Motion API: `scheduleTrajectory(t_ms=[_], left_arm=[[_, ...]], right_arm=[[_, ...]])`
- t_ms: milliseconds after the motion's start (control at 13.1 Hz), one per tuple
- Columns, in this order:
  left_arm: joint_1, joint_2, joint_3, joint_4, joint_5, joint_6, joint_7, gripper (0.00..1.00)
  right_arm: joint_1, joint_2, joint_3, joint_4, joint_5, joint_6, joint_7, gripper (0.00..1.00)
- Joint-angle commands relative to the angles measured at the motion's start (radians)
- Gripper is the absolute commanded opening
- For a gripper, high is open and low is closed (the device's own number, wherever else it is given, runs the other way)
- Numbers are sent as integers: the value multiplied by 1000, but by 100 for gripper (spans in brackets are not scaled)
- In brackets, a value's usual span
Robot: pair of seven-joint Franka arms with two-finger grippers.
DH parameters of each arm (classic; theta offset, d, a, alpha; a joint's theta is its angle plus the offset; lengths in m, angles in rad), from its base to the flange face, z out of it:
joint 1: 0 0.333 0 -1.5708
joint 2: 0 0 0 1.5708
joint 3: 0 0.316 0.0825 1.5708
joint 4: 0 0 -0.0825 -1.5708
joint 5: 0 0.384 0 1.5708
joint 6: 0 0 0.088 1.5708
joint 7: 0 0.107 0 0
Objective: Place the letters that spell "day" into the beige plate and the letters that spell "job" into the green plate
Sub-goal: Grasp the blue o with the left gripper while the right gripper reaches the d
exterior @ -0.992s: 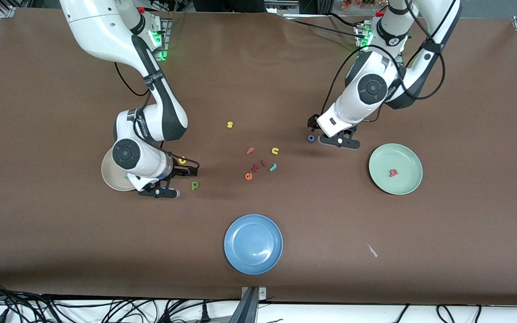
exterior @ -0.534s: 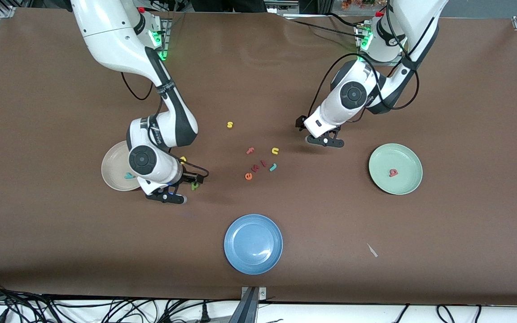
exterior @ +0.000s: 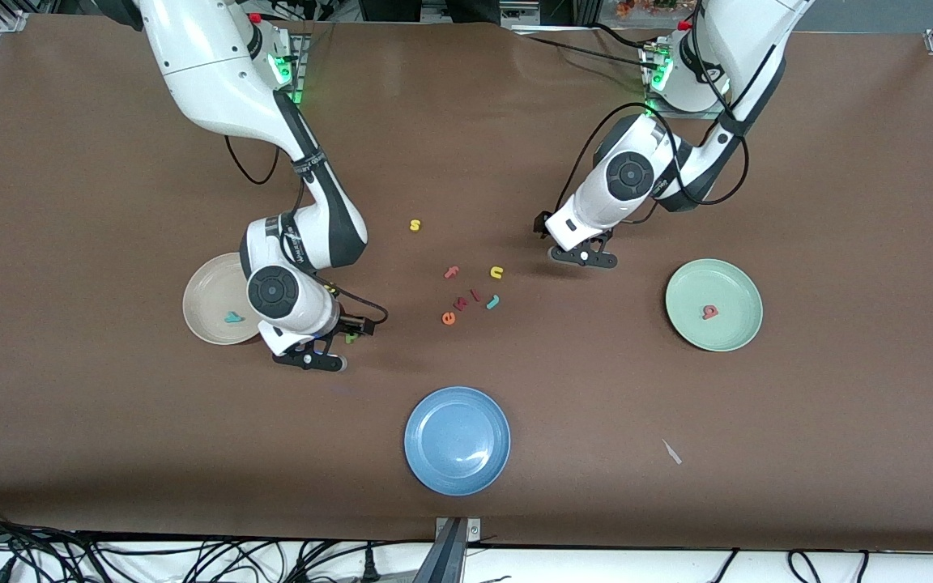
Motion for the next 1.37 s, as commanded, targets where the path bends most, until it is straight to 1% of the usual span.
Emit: scheduleTrajectory(t_ms=[0,76,153,229,305,381,458,534,610,763,839,992,1068,1221,1297], left_arm=[[-4,30,0,-7,28,55,-25,82],[-6,36,0,-10,32,68,-25,80],[-4,38,0,-11,73,68,-25,75],[3,44,2,-17,124,71,-28,73],[10,50,2,-17,135,73,-28,71],[8,50,2,-16,135,73,-35,70],[7,52,3,-16,137,73,-40,67],[8,58,3,-16,137,79,-40,59],[8,62,5,-16,137,80,-40,56],[8,69,6,-16,137,92,-43,56],[8,70,14,-16,137,94,-43,53],[8,70,15,-16,137,94,-40,52],[8,70,17,-14,137,94,-43,51],[8,70,18,-14,137,94,-43,46],[8,70,20,-14,137,96,-43,45]], right_arm=[[2,37,-1,36,-14,29,2,99],[2,43,-1,38,-14,40,0,96],[1,45,-1,38,-9,42,0,94],[2,48,-1,38,-8,42,0,93],[2,48,-1,38,-6,42,0,89],[2,46,5,38,-6,42,0,87],[2,48,6,38,-6,42,0,83],[2,46,8,38,-6,40,-1,80],[2,46,9,38,-6,40,-1,78],[2,46,12,38,-8,40,-1,73],[2,46,12,38,-9,40,-3,68],[2,46,12,38,-11,40,-3,61],[2,46,12,38,-11,40,-3,60],[2,46,12,38,-6,40,0,54],[2,46,12,38,-5,40,0,54]])
